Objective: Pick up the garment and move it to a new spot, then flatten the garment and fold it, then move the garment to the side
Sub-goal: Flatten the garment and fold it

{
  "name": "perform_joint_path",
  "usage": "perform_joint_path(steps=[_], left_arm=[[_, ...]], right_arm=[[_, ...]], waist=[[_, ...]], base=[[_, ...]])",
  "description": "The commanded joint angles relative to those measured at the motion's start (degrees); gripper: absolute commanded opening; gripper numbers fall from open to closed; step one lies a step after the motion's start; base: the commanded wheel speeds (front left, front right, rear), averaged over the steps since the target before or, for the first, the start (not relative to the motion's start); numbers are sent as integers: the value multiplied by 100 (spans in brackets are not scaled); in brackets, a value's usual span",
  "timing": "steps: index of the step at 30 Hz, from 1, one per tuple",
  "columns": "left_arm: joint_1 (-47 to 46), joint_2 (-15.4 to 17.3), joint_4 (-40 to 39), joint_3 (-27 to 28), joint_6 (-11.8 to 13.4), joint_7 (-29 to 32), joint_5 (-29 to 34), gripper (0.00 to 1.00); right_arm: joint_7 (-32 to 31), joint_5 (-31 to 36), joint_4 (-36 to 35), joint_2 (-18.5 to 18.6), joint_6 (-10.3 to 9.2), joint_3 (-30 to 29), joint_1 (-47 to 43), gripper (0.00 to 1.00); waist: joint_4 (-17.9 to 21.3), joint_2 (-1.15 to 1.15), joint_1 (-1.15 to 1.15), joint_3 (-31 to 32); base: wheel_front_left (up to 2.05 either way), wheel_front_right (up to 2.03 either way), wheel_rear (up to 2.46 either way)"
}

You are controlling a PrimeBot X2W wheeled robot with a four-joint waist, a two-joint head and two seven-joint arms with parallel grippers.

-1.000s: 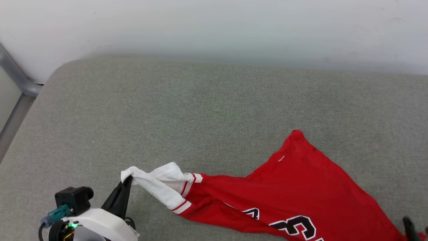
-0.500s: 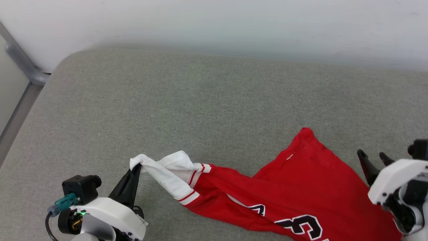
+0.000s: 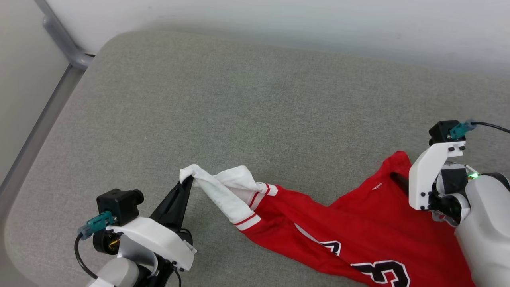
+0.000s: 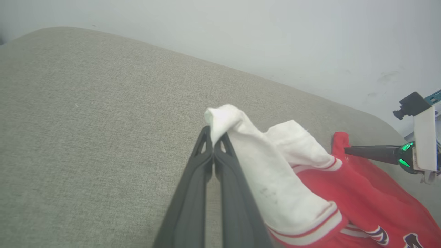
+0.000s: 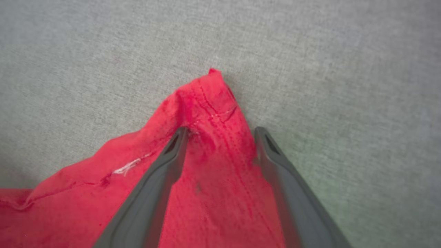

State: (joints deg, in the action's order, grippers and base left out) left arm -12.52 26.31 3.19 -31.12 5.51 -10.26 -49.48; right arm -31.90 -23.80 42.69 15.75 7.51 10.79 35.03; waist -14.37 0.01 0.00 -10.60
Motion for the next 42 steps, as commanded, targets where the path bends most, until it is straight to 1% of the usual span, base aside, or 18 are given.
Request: perform_joint_path(steps=[1,5,6,7,8,10,13,16,18,21,24,26,30,34,37,42], left_arm=[[-91,-24,11,6,-34,-35,24,0],[-130,-51,86,-11,-76,-59,22,0],[-136,-57,103,-14,-83,-70,20,0],[-139,-61,119,-14,-80,-73,15,0],[-138,-64,131,-12,-82,-86,10,0],[-128,-64,150,-7,-84,-105,0,0],[-83,-61,174,1,-70,-110,-16,0],[-59,-33,200,43,-45,-143,-27,0],[-83,-2,204,105,-11,-180,6,0],[-164,49,254,180,10,-188,-20,0],[-317,133,353,277,-30,-158,-52,0],[-462,123,463,363,-85,-113,-158,0],[-925,180,796,504,-179,-55,-195,0],[-1581,168,1286,575,-331,20,-181,0],[-2222,161,1772,627,-496,34,-149,0],[-3421,127,2531,747,-730,-22,-69,0]], right_arm=[[-79,-59,144,31,-4,70,84,100],[-539,-337,797,10,-3,492,76,100],[-646,-440,935,-3,-3,546,51,60],[-730,-521,1054,-28,-2,577,41,15],[-790,-581,1151,-36,-2,603,52,0],[-743,-674,1222,-46,-2,689,108,0],[-461,-741,1203,22,-3,740,296,0],[72,-776,1102,96,-7,703,503,0],[532,-720,1090,167,-7,590,643,0],[1156,-590,1173,154,-5,420,748,0],[1660,-422,1270,136,-5,241,832,0],[1899,-337,1325,103,-5,135,874,0],[2226,-130,1411,90,-6,-31,989,0],[2369,81,1470,65,-7,-190,1191,0],[2484,292,1463,50,-7,-341,1482,0],[2687,694,1353,160,-9,-747,2220,0]], waist=[[-40,-1,0,-51],[-101,-1,0,-110],[-110,-1,0,-114],[-114,-1,0,-116],[-114,-1,0,-117],[-108,-1,0,-114],[-76,-1,0,-72],[-15,-1,0,23],[46,-1,0,96],[175,-1,0,210],[337,-1,0,292],[465,-1,0,342],[746,-1,0,414],[955,-1,0,378],[1083,-1,0,272],[1180,-1,0,-128]], base=[[0,0,0],[0,0,0],[0,0,0],[0,0,0],[0,0,0],[0,0,0],[0,0,0],[0,0,0],[0,0,0],[0,0,0],[0,0,0],[0,0,0],[0,0,0],[0,0,0],[0,0,0],[0,0,0]])
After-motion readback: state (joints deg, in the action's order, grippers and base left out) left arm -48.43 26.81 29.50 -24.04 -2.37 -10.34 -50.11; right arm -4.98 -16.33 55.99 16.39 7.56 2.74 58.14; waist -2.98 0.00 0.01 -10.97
